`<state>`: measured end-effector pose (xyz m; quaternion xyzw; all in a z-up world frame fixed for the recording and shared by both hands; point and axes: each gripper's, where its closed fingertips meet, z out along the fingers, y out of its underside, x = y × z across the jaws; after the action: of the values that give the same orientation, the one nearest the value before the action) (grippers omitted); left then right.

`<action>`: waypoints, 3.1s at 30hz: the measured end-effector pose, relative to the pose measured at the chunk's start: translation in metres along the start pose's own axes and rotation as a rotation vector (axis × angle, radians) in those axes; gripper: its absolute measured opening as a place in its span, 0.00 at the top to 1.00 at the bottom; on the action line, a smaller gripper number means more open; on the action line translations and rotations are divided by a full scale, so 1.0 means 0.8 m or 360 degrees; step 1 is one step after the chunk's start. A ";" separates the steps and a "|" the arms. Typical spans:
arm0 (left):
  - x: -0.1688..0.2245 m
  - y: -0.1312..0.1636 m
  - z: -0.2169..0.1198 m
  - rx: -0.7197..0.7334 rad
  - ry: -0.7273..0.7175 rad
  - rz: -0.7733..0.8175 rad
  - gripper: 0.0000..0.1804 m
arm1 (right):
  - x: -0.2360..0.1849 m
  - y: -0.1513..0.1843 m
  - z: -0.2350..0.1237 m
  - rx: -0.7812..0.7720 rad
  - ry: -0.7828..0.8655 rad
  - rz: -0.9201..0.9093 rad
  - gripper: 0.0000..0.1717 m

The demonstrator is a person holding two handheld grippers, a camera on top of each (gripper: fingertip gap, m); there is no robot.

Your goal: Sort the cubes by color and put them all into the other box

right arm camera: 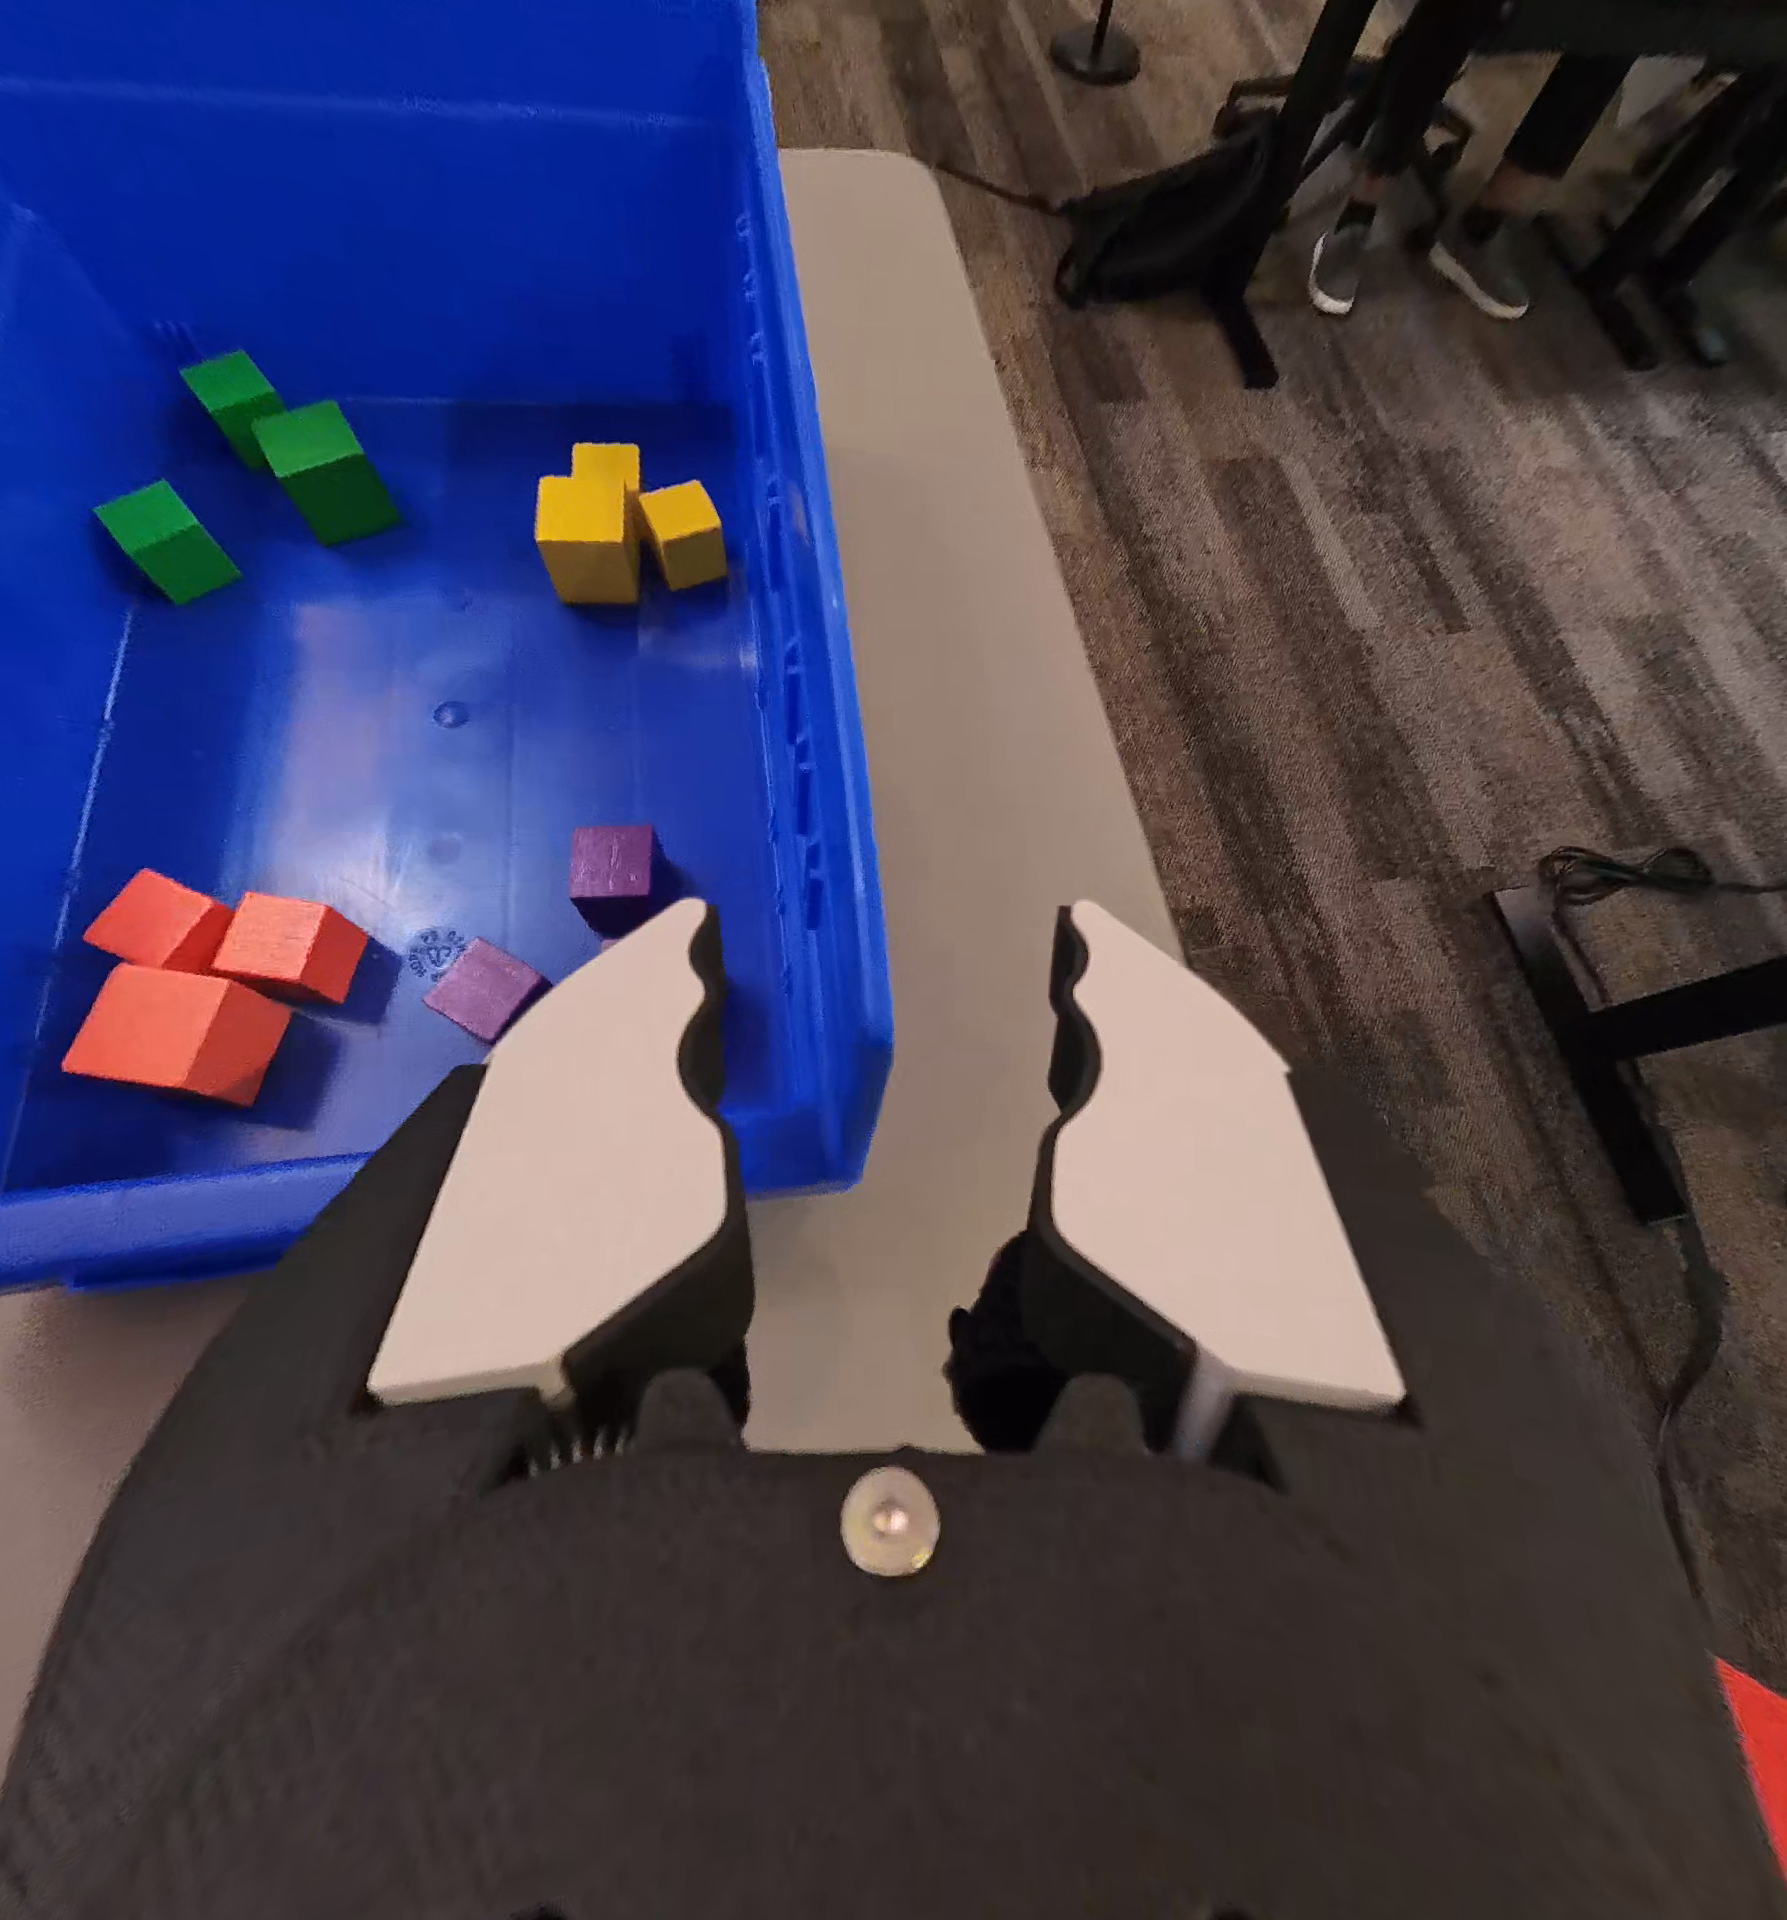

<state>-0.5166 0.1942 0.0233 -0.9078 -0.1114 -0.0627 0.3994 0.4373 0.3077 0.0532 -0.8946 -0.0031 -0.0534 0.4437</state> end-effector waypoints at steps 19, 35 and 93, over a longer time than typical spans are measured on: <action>0.014 0.017 0.021 -0.0114 0.0098 0.0003 0.97 | -0.029 0.024 0.036 -0.0099 -0.0263 0.0041 0.97; 0.044 0.060 -0.069 -0.0276 0.0118 0.0048 0.97 | -0.047 0.032 -0.012 -0.0246 -0.0406 -0.0065 0.97; 0.169 0.114 -0.329 0.0065 0.0655 0.0319 0.98 | -0.540 0.101 -0.160 -0.0264 -0.1886 -0.1154 0.97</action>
<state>-0.3690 -0.0398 0.1631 -0.8743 0.0619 -0.2041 0.4361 0.0001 0.1751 0.0235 -0.7464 -0.5388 0.2986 0.2517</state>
